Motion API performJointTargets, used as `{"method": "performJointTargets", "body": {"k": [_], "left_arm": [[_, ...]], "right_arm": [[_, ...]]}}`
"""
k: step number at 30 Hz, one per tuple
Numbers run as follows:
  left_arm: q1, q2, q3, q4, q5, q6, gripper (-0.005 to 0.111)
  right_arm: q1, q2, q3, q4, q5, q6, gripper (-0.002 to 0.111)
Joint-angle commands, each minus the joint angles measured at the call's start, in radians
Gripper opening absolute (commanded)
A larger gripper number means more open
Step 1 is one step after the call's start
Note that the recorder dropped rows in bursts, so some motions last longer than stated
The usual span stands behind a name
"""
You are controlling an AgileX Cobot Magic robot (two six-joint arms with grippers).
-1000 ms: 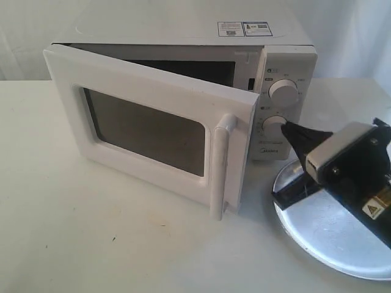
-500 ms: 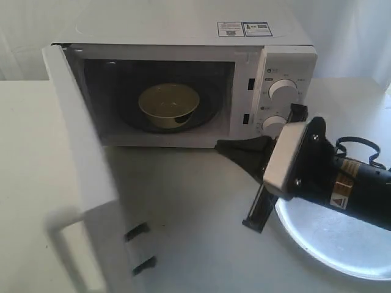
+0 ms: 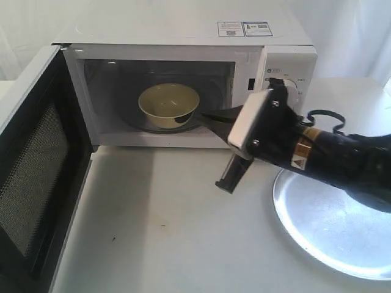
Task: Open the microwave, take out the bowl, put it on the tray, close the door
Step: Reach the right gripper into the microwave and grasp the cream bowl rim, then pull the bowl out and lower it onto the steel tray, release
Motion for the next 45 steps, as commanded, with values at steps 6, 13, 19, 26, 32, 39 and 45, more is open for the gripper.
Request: {"method": "performJointTargets", "body": {"k": [6,13,19,26,32,39,45], "left_arm": [[-0.004,-0.003,0.002,-0.004,-0.002,-0.004,0.0],[-0.004,-0.003,0.002,-0.004,-0.002,-0.004,0.0],[-0.004,-0.003,0.002,-0.004,-0.002,-0.004,0.0],[-0.004,-0.003,0.002,-0.004,-0.002,-0.004,0.0],[-0.004,-0.003,0.002,-0.004,-0.002,-0.004,0.0],[-0.004,-0.003,0.002,-0.004,-0.002,-0.004,0.0],[-0.004,-0.003,0.002,-0.004,-0.002,-0.004,0.0]], "right_arm": [[0.033,0.305,-0.361,0.018,0.179,-0.004,0.051],[0.078,0.475,-0.559,0.016,0.313,-0.027,0.074],[0.113,0.556,-0.687,0.104,0.405,-0.038,0.059],[0.145,0.543,-0.689,0.092,0.47,-0.014,0.0],[0.224,0.45,-0.593,0.043,0.47,-0.003,0.0],[0.313,0.287,-0.408,0.028,0.541,0.015,0.0],[0.312,0.133,-0.295,0.31,1.004,0.139,0.0]]}}
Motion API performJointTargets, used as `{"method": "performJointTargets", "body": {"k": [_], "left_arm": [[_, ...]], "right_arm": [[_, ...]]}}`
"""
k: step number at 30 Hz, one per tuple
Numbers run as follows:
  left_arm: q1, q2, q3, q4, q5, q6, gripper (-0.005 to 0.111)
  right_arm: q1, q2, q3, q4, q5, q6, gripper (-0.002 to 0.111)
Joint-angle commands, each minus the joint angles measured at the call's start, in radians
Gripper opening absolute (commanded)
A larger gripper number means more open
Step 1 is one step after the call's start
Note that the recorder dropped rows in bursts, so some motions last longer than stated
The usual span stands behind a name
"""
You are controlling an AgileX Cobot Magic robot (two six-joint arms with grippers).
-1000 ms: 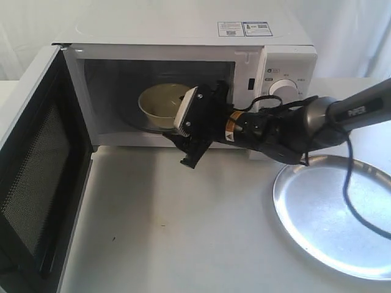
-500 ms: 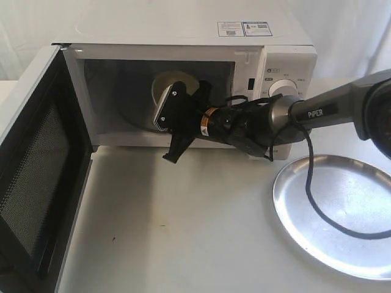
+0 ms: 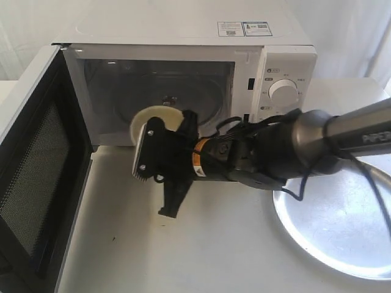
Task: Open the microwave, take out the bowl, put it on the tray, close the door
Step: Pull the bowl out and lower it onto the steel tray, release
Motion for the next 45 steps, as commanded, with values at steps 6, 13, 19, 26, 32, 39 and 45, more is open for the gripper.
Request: {"method": "performJointTargets", "body": {"k": [6,13,19,26,32,39,45], "left_arm": [[-0.004,-0.003,0.002,-0.004,0.0,-0.004,0.0],[-0.004,-0.003,0.002,-0.004,0.0,-0.004,0.0],[-0.004,-0.003,0.002,-0.004,0.0,-0.004,0.0],[-0.004,-0.003,0.002,-0.004,0.0,-0.004,0.0],[-0.004,-0.003,0.002,-0.004,0.0,-0.004,0.0],[-0.004,-0.003,0.002,-0.004,0.0,-0.004,0.0],[-0.004,-0.003,0.002,-0.004,0.0,-0.004,0.0]], "right_arm": [[-0.011,-0.215,0.157,0.167,0.542,0.186,0.0],[-0.011,-0.269,0.229,-0.295,0.915,0.762,0.0],[-0.011,-0.271,0.281,-0.42,0.985,0.889,0.0],[-0.011,-0.263,0.284,-0.451,0.966,0.939,0.0],[-0.011,-0.201,0.284,-0.515,0.909,0.983,0.021],[-0.011,-0.217,0.284,-0.657,0.889,1.158,0.046],[-0.007,-0.318,0.282,-0.679,0.673,1.175,0.031]]}}
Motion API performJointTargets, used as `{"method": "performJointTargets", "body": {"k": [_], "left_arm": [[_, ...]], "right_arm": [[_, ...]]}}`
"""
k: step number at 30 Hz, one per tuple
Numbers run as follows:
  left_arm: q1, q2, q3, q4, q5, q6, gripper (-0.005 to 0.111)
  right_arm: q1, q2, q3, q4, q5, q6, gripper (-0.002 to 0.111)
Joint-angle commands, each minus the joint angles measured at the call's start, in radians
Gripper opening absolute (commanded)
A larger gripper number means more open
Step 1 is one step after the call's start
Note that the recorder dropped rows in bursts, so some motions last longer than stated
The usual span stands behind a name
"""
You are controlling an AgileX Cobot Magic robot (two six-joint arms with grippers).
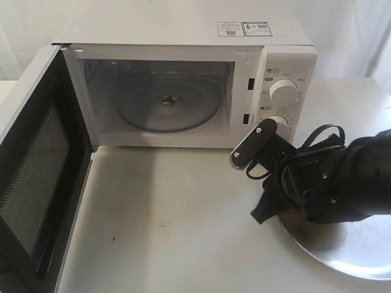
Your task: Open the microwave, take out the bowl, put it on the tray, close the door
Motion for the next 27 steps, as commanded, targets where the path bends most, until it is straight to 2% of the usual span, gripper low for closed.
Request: {"method": "performJointTargets", "body": {"k": [1,3,5,7,9,13,16,22,27], "left_arm": [[-0.004,-0.003,0.002,-0.004,0.0,-0.004,0.0],[-0.004,-0.003,0.002,-0.004,0.0,-0.004,0.0],[-0.004,-0.003,0.002,-0.004,0.0,-0.004,0.0],[-0.004,-0.003,0.002,-0.004,0.0,-0.004,0.0],[-0.004,-0.003,0.002,-0.004,0.0,-0.004,0.0],[-0.004,-0.003,0.002,-0.004,0.0,-0.004,0.0],[-0.004,-0.003,0.002,-0.004,0.0,-0.004,0.0],[-0.004,-0.003,0.002,-0.004,0.0,-0.004,0.0],[-0.004,-0.003,0.002,-0.004,0.0,-0.004,0.0]], "right_arm": [[0.007,-0.1,0.003,-0.032,-0.213,0.026,0.025],[0.017,-0.155,0.002,-0.036,-0.397,0.026,0.013],[0.027,-0.194,-0.014,-0.036,-0.667,0.026,0.0],[0.044,-0.202,-0.057,-0.035,-0.898,-0.014,0.0],[0.071,-0.197,-0.127,-0.014,-1.01,-0.068,0.0],[0.14,-0.158,-0.308,0.208,-0.976,-0.269,0.0],[0.184,-0.101,-0.442,0.326,-0.978,-0.342,0.0],[0.278,0.083,-0.706,0.297,-0.948,-0.342,0.0],[0.37,0.235,-0.889,0.244,-0.741,-0.342,0.0]]}}
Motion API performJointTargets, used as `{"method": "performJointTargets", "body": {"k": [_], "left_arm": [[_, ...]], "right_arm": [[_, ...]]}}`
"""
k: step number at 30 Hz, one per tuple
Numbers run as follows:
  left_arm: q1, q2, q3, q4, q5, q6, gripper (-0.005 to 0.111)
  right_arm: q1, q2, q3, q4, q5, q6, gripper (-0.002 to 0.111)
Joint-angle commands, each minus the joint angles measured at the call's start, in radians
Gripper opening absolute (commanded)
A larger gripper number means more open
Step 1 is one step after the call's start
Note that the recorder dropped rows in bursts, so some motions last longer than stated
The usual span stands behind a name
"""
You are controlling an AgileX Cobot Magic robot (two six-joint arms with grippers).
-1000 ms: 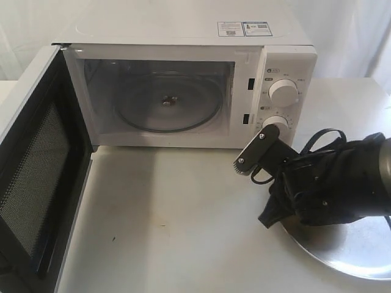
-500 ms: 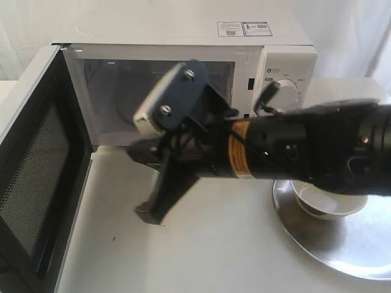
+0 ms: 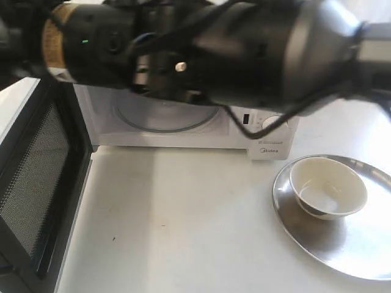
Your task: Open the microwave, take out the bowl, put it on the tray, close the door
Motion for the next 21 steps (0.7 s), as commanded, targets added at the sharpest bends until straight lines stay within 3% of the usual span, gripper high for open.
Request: {"method": "performJointTargets", "body": {"k": [1,6,9,15,21], "left_arm": [[-0.004,-0.003,0.002,-0.004,0.0,-0.004,0.0],[-0.004,-0.003,0.002,-0.004,0.0,-0.004,0.0],[-0.004,-0.003,0.002,-0.004,0.0,-0.004,0.0],[-0.004,-0.003,0.002,-0.004,0.0,-0.004,0.0],[-0.004,-0.003,0.002,-0.004,0.0,-0.004,0.0]], "right_arm": [[0.083,0.142,-0.15,-0.052,0.185,-0.009,0.0],[0.153,0.242,-0.197,-0.19,0.222,-0.011,0.0],[0.196,0.257,-0.197,-0.271,0.343,-0.038,0.0],[0.228,0.246,-0.197,-0.285,0.891,-0.272,0.0],[0.211,0.233,-0.197,-0.464,1.384,-0.296,0.0]]}}
